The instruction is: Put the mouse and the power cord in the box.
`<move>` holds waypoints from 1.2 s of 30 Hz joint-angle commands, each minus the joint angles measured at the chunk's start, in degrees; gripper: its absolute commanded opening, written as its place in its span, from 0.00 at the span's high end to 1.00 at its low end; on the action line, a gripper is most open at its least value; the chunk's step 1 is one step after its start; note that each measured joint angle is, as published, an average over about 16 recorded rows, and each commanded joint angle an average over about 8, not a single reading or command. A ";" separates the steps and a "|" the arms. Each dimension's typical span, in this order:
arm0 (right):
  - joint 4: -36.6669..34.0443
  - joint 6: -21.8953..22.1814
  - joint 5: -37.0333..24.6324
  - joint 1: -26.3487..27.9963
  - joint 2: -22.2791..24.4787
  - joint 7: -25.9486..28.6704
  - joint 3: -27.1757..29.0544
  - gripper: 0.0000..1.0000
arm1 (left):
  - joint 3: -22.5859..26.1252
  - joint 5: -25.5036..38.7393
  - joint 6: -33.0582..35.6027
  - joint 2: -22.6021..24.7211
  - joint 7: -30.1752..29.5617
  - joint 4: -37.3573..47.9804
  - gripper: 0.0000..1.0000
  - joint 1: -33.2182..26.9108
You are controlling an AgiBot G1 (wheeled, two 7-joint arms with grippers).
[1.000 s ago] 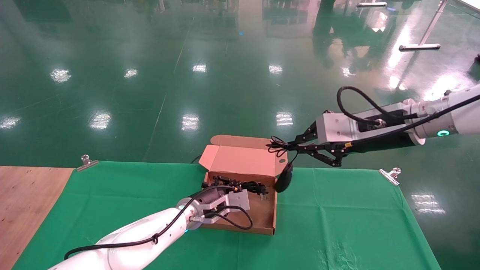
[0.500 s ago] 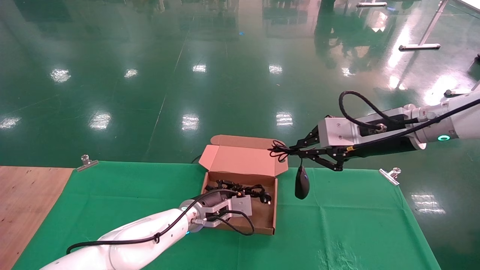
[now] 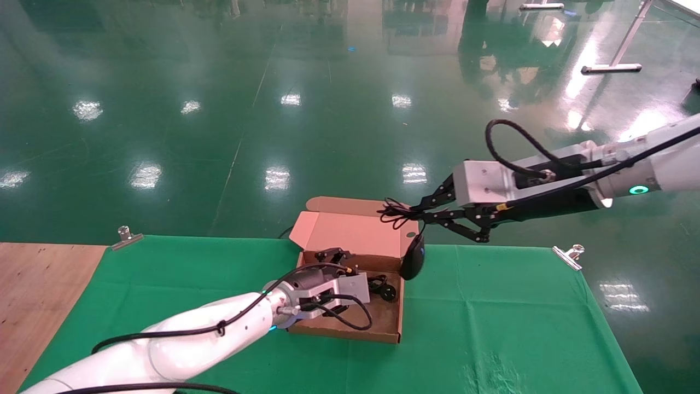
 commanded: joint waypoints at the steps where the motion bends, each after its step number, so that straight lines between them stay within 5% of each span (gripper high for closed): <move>1: -0.06 0.15 -0.08 0.00 -0.43 0.10 -0.07 1.00 | -0.65 -1.18 0.81 -0.29 0.80 -0.01 0.00 -0.45; 14: 1.73 2.34 -1.86 -0.84 -5.95 2.87 -1.52 1.00 | -9.47 -10.11 9.14 -12.00 10.00 -5.71 0.00 1.24; 24: 6.65 10.19 -2.51 -5.17 -12.20 7.00 -3.98 1.00 | -21.65 -23.49 18.95 -24.58 20.02 -10.12 0.00 7.03; 36: 24.85 21.96 3.47 -13.85 -13.06 20.97 -19.78 1.00 | -35.28 -39.45 35.21 -31.04 36.30 -1.65 0.00 15.12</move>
